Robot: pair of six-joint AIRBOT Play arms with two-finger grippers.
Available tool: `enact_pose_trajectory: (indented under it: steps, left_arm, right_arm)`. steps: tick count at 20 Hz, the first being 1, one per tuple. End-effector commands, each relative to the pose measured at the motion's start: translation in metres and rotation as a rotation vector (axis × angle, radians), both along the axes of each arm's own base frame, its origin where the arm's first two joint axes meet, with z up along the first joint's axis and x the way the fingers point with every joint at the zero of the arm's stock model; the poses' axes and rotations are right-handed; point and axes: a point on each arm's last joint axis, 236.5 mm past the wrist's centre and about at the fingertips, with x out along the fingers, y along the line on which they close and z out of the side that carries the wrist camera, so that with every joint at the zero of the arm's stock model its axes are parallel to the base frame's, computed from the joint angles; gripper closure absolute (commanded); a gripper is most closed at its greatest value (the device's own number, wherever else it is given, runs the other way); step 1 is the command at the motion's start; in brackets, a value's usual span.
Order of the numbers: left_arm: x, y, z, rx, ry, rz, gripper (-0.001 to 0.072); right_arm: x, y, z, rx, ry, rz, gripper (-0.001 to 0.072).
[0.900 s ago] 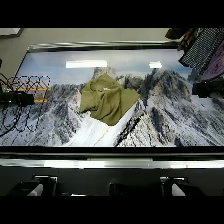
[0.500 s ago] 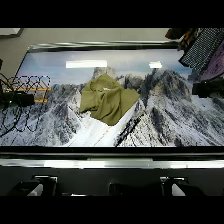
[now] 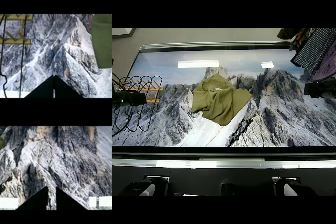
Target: Fold the clothes and pants, and hang the long-sleeved shirts on hangers.
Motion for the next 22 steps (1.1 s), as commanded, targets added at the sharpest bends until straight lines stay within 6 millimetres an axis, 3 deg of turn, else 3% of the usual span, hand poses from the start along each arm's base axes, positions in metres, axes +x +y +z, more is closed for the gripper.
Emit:
enact_pose_trajectory:
  steps: [1,2,4,6,9,13,17,20,22]
  left_arm:
    - [0.003,0.000,0.003,-0.001,-0.018,0.000,0.0685]
    - [0.003,0.000,0.003,-0.006,-0.016,0.005,0.0643]
    - [0.002,-0.001,-0.004,-0.069,0.001,0.069,-0.0013]
    - [0.007,-0.010,-0.041,-0.179,0.100,0.107,-0.0005]
    - [0.024,-0.064,-0.119,-0.527,0.291,0.059,-0.0011]
    - [0.060,-0.110,-0.189,-0.796,0.401,0.054,-0.0013]
    - [0.080,-0.137,-0.227,-0.876,0.454,0.067,-0.0013]
    - [0.091,-0.148,-0.239,-0.862,0.457,0.057,-0.0013]
    - [0.100,-0.152,-0.241,-0.846,0.421,0.069,0.0010]
  right_arm:
    - [0.000,0.000,0.000,0.000,-0.001,-0.001,0.0568]
    - [0.000,0.000,0.000,0.000,-0.001,-0.001,0.0568]
    - [0.000,0.000,0.001,0.001,-0.001,0.000,0.0568]
    - [0.000,0.001,0.001,0.004,-0.002,0.000,0.0568]
    - [0.001,0.001,0.001,0.004,-0.003,0.000,0.0568]
    - [0.001,0.000,0.001,0.002,-0.007,0.000,0.0568]
    - [0.001,0.000,0.001,0.003,-0.006,0.000,0.0568]
    - [0.002,0.002,0.000,0.011,-0.003,0.002,0.0567]
    - [0.002,0.002,-0.014,0.042,0.043,-0.024,0.0556]
